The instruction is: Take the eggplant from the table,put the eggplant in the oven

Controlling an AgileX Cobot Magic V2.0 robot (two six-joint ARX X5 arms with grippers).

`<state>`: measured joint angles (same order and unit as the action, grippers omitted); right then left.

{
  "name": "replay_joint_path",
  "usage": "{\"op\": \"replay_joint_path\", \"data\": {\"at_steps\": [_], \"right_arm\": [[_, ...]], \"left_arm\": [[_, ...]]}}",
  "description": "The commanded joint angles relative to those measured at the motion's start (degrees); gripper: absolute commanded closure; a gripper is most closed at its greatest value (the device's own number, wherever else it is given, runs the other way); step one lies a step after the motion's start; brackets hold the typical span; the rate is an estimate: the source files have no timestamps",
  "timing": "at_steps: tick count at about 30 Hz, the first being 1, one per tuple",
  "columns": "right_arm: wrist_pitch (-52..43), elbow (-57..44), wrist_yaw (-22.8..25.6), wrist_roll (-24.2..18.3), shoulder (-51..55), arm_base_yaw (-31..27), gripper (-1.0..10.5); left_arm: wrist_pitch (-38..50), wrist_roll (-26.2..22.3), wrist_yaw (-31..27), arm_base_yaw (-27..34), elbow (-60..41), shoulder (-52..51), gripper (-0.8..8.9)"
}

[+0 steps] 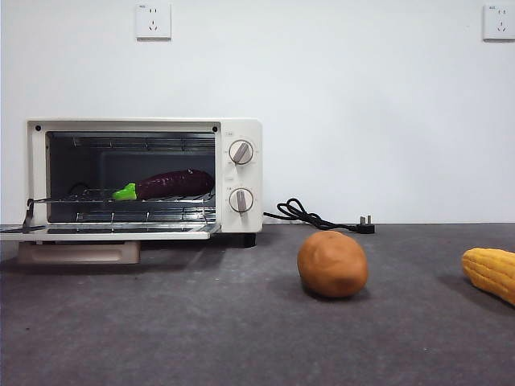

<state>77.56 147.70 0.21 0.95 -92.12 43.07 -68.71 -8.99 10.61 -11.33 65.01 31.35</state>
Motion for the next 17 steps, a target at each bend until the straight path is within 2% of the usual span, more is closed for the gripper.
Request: {"op": "replay_joint_path", "data": {"at_steps": [1, 6, 10, 14, 15, 17], "right_arm": [[1.5, -11.1, -0.1, -0.6, 5.7, 0.1, 7.3], [1.5, -29.6, -0.2, 1.0, 16.8, 0.1, 7.3], [1.5, -39.6, -0.2, 1.8, 22.0, 0.1, 7.3], [1.5, -45.4, -0.2, 2.0, 24.2, 0.1, 7.3], [1.5, -45.8, -0.2, 2.0, 24.4, 0.1, 7.5], [1.5, -45.8, -0.2, 1.1, 24.5, 0.1, 9.7]], "left_arm": [[0.8, -0.2, -0.1, -0.2, -0.2, -0.3, 8.19], [0.7, -0.1, -0.1, -0.2, -0.2, -0.3, 8.19], [0.7, 0.0, -0.1, -0.2, -0.2, -0.3, 8.19], [0.7, 0.0, -0.1, -0.2, -0.2, -0.3, 8.19], [0.7, 0.0, -0.1, -0.2, -0.2, -0.3, 8.19], [0.7, 0.0, -0.2, -0.2, -0.2, -0.2, 8.19]]}}
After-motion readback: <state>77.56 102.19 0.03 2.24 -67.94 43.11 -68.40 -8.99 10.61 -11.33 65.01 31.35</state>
